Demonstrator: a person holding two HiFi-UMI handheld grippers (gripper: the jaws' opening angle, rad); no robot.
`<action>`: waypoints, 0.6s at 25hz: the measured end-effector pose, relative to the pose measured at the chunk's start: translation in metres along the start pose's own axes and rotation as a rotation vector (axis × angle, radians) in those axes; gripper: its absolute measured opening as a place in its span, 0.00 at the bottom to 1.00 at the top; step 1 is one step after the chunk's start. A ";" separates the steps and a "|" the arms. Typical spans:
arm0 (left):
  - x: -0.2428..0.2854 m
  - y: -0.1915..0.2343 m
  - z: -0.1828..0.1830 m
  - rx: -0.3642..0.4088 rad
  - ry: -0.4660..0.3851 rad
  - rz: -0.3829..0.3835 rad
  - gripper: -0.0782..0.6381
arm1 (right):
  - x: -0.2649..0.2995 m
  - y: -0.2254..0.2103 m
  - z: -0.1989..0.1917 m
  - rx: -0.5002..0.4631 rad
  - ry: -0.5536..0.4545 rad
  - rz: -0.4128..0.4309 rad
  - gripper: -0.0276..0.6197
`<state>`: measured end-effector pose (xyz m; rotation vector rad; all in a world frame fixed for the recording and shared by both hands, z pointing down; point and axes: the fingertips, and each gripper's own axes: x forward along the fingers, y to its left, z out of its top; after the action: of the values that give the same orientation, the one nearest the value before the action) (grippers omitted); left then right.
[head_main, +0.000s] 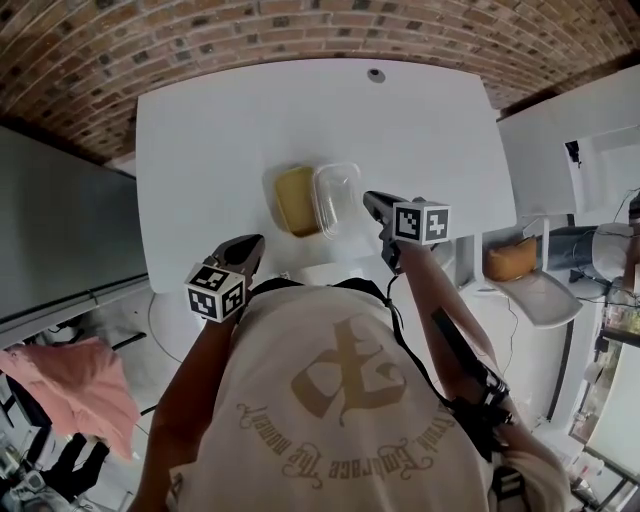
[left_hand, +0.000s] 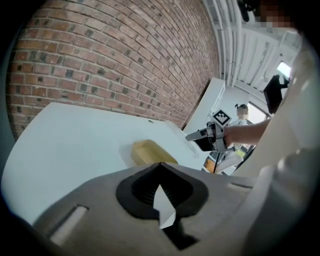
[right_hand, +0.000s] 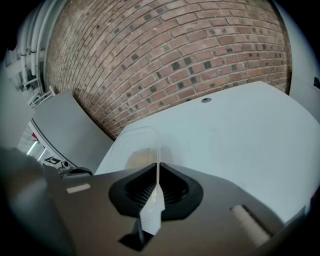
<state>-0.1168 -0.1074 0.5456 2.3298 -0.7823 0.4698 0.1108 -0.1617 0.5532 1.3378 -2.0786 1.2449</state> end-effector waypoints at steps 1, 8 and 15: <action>0.001 -0.004 -0.003 -0.006 0.000 0.008 0.11 | -0.004 -0.003 0.000 0.000 -0.004 0.006 0.08; 0.009 -0.033 -0.010 -0.035 -0.018 0.076 0.11 | -0.043 -0.027 -0.009 0.005 -0.026 0.052 0.08; 0.021 -0.070 -0.009 0.001 -0.029 0.105 0.11 | -0.069 -0.055 -0.024 0.007 -0.038 0.083 0.08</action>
<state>-0.0573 -0.0658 0.5311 2.3089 -0.9218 0.4829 0.1882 -0.1135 0.5441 1.2993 -2.1784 1.2705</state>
